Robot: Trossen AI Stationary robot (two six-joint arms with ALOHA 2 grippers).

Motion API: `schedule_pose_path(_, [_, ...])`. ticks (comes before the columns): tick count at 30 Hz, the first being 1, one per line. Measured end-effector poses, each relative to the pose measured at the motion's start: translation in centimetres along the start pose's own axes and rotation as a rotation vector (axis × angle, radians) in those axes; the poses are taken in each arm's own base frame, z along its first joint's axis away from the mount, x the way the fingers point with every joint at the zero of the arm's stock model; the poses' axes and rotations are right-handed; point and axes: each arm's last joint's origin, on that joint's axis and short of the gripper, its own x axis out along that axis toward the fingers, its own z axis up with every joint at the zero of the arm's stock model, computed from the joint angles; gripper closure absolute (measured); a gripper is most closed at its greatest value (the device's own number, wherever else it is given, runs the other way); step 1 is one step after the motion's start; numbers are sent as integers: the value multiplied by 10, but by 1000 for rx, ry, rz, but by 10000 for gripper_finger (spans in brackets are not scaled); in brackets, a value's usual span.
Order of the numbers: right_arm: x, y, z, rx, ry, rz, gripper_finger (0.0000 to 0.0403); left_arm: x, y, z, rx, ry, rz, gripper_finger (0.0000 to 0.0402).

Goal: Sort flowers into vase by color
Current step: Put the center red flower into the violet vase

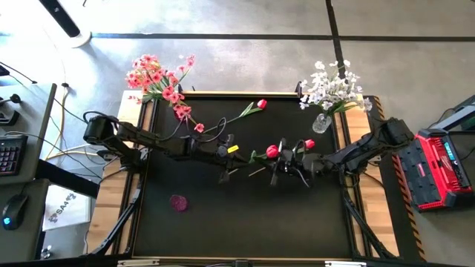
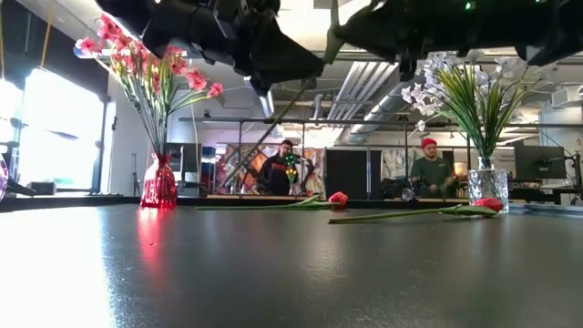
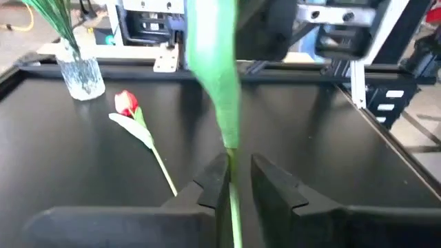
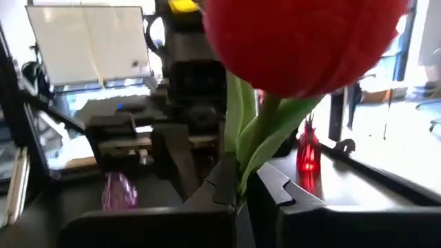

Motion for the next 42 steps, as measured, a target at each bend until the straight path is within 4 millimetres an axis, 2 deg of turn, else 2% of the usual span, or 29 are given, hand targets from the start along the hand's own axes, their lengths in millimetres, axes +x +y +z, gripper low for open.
schedule_pose_path(8, [8,-18,4,101,76,146,402,0,-1,-2,-7,16,-7,306])
schedule_pose_path(11, [16,-17,12,97,112,195,402,0,-1,-2,-11,16,-7,305])
schedule_pose_path(17, [37,-9,29,-9,310,205,402,0,-1,-2,-37,22,-5,305])
schedule_pose_path(21, [44,-5,42,-34,357,202,402,0,-2,-2,-38,25,-29,328])
schedule_pose_path(25, [46,-4,46,-38,371,208,402,0,-2,-3,-38,28,-31,385])
schedule_pose_path(29, [46,-4,46,-2,374,187,396,0,-2,-2,-37,23,-29,393])
schedule_pose_path(32, [45,-4,44,43,402,171,366,0,-2,-2,-54,24,-16,398])
schedule_pose_path(35, [41,1,40,82,426,163,315,-10,-8,4,-26,39,30,399])
schedule_pose_path(39, [32,9,34,128,416,24,246,-35,-23,20,11,32,127,400])
schedule_pose_path(42, [25,9,26,128,422,-119,211,-61,-41,34,25,-5,151,401])
